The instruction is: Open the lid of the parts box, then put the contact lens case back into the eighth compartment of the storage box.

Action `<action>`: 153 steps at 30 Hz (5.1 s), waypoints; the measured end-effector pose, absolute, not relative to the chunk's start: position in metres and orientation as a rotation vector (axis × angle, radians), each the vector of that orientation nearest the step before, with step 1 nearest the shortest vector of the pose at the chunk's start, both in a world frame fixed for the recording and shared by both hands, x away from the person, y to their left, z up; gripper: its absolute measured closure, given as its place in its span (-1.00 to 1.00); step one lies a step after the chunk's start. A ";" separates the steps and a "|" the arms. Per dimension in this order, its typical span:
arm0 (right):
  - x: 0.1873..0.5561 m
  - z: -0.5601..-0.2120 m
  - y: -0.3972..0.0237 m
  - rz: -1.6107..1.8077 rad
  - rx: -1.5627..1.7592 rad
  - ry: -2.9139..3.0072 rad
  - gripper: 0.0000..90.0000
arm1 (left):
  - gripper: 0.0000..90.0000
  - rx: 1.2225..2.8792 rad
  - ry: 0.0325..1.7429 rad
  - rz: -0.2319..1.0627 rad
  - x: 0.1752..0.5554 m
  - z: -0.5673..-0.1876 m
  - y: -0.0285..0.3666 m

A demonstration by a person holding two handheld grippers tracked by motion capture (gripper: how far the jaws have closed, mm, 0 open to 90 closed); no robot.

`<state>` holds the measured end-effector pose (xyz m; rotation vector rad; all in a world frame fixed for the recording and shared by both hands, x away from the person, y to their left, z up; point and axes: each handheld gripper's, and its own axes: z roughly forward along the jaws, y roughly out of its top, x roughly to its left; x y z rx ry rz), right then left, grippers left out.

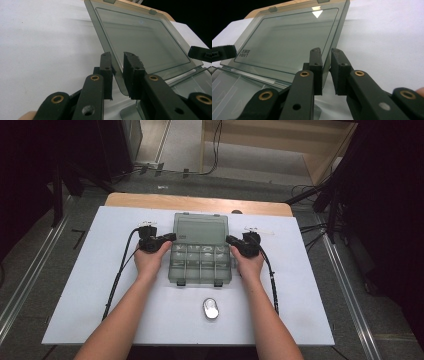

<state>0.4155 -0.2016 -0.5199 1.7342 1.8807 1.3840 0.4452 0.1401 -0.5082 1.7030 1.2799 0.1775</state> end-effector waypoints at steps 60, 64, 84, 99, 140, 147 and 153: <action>0.300 -0.495 -0.211 1.414 1.303 1.906 -1.00 | -1.00 1.730 0.909 0.338 0.333 -0.477 0.198; 0.295 -0.495 -0.209 1.416 1.286 1.920 -1.00 | -1.00 1.729 0.902 0.347 0.324 -0.478 0.204; 0.257 -0.487 -0.216 1.418 1.269 1.902 -1.00 | -1.00 1.743 0.865 0.410 0.287 -0.476 0.232; 0.227 -0.484 -0.211 1.417 1.224 1.933 -1.00 | -1.00 1.751 0.871 0.454 0.258 -0.481 0.260; 0.210 -0.505 -0.151 1.350 1.253 2.192 -0.85 | -1.00 1.760 0.901 0.523 0.242 -0.491 0.289; 0.209 -0.509 -0.142 1.321 1.286 2.212 -0.49 | -1.00 1.753 0.908 0.519 0.242 -0.491 0.290; 0.208 -0.511 -0.138 1.276 1.291 2.233 -0.24 | -1.00 1.755 0.904 0.520 0.242 -0.492 0.290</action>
